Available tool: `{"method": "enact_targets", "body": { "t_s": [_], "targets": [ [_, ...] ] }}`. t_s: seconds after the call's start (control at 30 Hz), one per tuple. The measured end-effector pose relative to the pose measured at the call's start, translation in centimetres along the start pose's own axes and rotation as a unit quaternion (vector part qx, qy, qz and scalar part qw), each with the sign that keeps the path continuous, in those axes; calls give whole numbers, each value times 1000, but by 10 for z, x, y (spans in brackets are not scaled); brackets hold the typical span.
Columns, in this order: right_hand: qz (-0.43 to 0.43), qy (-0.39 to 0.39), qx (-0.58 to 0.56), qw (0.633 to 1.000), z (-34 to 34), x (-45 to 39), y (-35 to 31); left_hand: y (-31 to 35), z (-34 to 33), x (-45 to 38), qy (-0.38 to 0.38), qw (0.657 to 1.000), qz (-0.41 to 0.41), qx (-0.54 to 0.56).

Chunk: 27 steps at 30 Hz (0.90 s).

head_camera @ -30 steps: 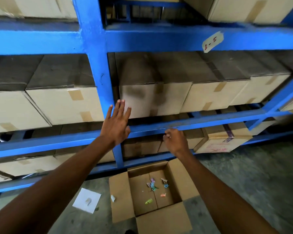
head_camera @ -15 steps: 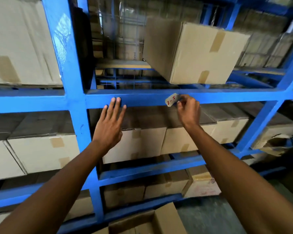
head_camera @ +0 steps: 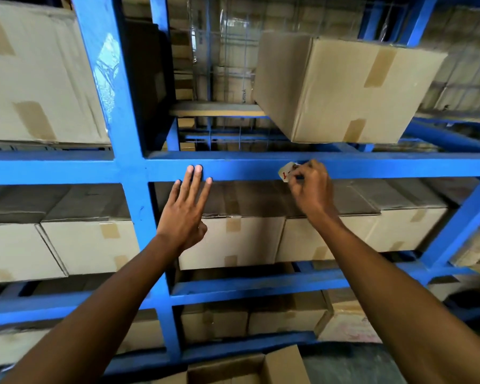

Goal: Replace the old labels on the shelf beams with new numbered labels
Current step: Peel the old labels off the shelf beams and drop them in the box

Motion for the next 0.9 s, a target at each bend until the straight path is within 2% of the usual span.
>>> {"method": "enact_targets", "body": {
  "t_s": [0.1,0.27,0.6,0.7,0.8,0.9],
  "targets": [
    [7,-42,-44,998,-14,29,-7,0,1,0,-4,1000,-1,-4],
    [-92,50,-89,991,-5,19,5,-3,4,0,-12,1000,-7,-19],
    [-38,13,-47,998,-2,-9,18,1,11,1,-26,999,4,-33],
    [-31,-44,-101,993,-10,1,13,-1,9,2,-31,999,1,-38],
    [-17,-164,-150,975,-30,31,-1,2,2,10,-45,998,3,-47],
    [-19,-246,-192,950,-55,74,-9,6,-11,25,-71,996,17,-50]
  ]
}}
Point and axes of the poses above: each hand's wrist, its own x-axis away from the middle knuckle, its own z-axis out of the back of the hand, y = z × x, the point moved 3 cm from there along -x, towards the middle knuckle, and after that the axes turned 6 degrees about y, right-handed, at the moved point
